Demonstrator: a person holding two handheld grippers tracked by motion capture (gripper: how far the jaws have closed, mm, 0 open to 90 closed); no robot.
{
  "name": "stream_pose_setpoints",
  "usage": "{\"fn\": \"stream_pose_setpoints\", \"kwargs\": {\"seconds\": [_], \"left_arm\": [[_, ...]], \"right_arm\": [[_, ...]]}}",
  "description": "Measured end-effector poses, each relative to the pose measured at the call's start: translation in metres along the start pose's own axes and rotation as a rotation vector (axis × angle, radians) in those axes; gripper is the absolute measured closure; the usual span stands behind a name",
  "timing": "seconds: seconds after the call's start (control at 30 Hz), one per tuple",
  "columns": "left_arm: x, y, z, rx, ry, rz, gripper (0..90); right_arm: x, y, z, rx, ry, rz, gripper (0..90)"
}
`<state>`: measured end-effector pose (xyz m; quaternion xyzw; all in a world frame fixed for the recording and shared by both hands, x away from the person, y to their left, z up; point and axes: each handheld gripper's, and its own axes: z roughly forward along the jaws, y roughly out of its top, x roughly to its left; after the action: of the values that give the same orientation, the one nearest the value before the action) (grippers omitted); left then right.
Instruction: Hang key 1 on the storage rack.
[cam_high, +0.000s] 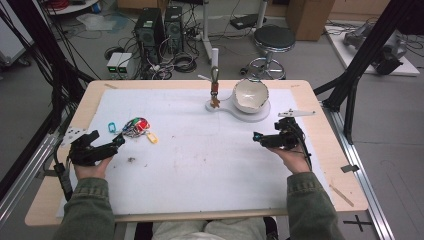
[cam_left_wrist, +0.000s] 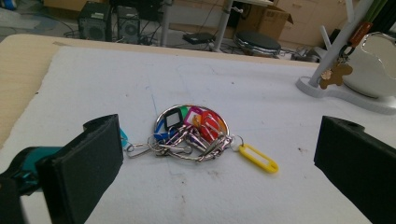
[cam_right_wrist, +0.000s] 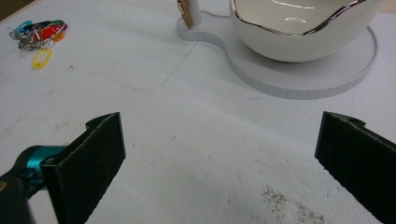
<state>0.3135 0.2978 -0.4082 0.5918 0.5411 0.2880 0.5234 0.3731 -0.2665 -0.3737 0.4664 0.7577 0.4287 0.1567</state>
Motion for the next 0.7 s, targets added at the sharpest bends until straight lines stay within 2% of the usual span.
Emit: {"fn": "stream_pose_setpoints", "kwargs": {"seconds": [0.27,0.3,0.4,0.7], "left_arm": [[0.000,0.000,0.000,-0.002,0.000,-0.002,1.7],[0.000,0.000,0.000,-0.002,0.000,-0.002,1.7],[0.000,0.000,0.000,-0.002,0.000,-0.003,1.7],[0.000,-0.001,0.002,0.008,-0.008,-0.003,1.7]], "right_arm": [[0.001,-0.012,-0.004,-0.020,-0.004,0.003,0.7],[0.000,-0.013,-0.004,-0.025,-0.006,-0.009,0.7],[-0.001,-0.016,-0.005,-0.029,-0.003,0.001,0.7],[-0.002,-0.029,-0.009,-0.021,-0.038,-0.012,0.7]]}}
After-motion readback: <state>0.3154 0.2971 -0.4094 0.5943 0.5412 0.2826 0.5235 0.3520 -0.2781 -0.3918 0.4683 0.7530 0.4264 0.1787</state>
